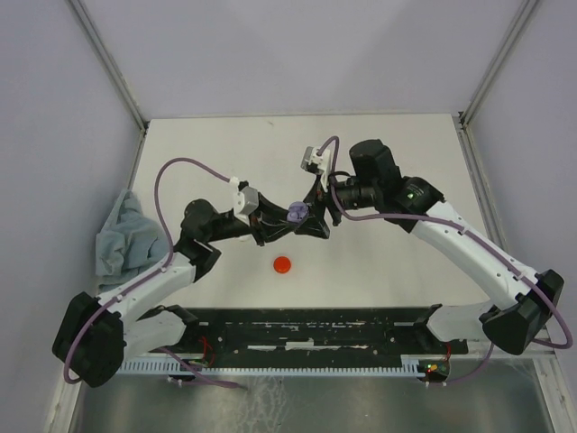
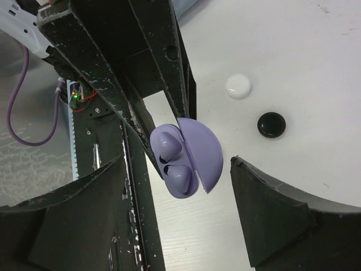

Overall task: Insert the wireless bluetooth earbuds into the charging case
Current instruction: Close the charging case, then place the charging case at the center of the board.

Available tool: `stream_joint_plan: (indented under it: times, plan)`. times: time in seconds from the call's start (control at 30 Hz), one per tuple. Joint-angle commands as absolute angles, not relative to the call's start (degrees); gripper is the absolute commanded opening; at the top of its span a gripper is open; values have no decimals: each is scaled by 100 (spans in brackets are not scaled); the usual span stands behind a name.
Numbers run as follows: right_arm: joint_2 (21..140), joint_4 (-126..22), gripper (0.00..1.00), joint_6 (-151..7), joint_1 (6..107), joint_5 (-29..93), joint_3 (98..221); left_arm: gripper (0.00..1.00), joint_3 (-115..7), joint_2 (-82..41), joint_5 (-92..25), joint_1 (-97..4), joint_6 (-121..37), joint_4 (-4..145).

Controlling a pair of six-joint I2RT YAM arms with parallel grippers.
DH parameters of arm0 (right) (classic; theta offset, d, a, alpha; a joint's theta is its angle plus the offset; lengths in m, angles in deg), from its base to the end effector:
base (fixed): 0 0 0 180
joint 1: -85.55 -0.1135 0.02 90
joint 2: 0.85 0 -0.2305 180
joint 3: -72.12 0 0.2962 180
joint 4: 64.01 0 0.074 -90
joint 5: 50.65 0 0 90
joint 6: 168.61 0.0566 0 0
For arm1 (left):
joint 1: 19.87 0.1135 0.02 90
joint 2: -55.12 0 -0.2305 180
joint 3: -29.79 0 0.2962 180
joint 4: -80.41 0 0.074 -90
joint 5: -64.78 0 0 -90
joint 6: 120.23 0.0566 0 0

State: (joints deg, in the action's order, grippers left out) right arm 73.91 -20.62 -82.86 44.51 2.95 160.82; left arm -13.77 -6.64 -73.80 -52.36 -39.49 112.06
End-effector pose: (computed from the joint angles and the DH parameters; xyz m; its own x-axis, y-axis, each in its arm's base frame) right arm 0.2427 0.2558 0.3485 -0.3018 -0.3418 -0.8900 -0.9432 0.2431 0.2264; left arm 0.2308 -0.1973 0.2500 0.0375 -0.1501 -0.9880 0.9895 0.1440 0.0156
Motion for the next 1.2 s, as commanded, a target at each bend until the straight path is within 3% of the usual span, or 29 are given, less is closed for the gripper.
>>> stream_joint_plan:
  times: [0.0,0.5,0.97,1.17]
  plan:
    - [7497,-1942,83,-8486,4519,-300,16462,3,-1613,-790,-7370,-5226,-3839,11417]
    - [7217,-1783,82,-8537,4882,-240,16387,3,-1923,-1284,-6495,-5217,-4481,10551]
    - [6174,-2629,86,-7490,4913,2604,14970,6,-1463,-670,-4185,-5120,-6234,7746]
    - [5858,-2702,86,-7119,4933,3130,14384,7,-871,-604,-4026,-4478,-7034,7151]
